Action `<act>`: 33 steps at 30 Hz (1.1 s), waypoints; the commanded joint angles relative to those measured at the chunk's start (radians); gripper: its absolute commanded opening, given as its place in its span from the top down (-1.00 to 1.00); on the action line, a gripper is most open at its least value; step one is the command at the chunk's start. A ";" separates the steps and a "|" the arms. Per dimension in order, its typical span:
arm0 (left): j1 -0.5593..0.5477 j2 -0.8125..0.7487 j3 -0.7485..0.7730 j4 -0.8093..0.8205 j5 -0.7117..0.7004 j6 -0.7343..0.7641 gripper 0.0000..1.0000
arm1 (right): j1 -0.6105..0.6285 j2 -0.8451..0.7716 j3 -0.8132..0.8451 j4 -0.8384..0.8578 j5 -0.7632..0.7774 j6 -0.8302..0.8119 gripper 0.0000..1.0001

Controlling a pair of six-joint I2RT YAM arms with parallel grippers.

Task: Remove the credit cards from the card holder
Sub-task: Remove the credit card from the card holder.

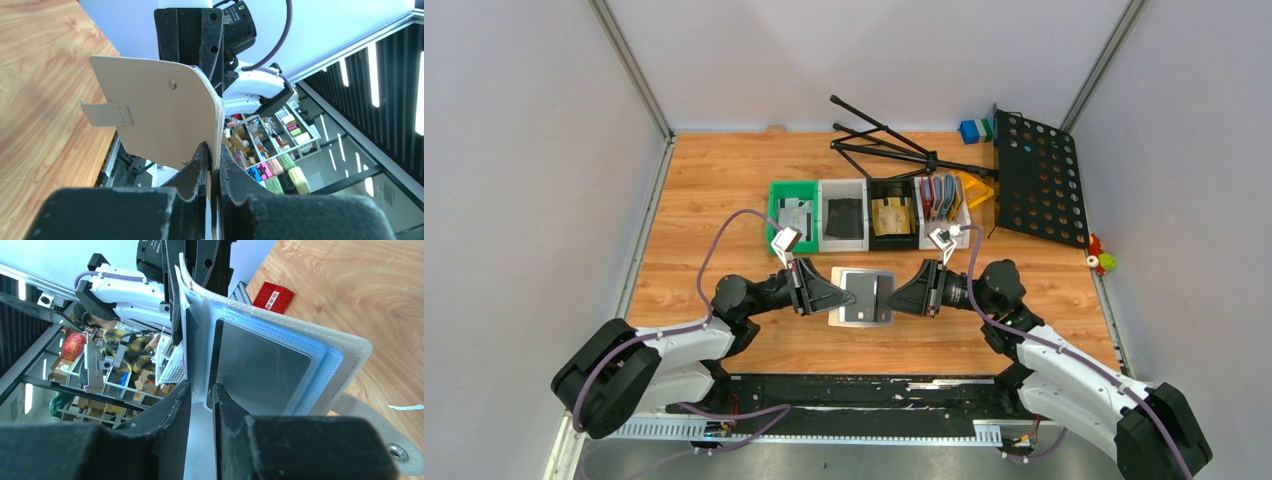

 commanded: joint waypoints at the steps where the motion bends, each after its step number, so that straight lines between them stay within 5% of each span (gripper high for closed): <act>1: 0.004 0.022 0.007 0.125 0.010 -0.039 1.00 | 0.023 0.016 0.062 0.057 -0.028 -0.009 0.55; 19: 0.002 0.031 0.008 0.164 0.016 -0.061 1.00 | 0.051 0.071 0.117 -0.040 -0.027 -0.074 0.85; 33: -0.018 0.018 0.020 0.076 0.005 0.006 1.00 | 0.101 0.110 0.176 -0.089 -0.006 -0.116 0.83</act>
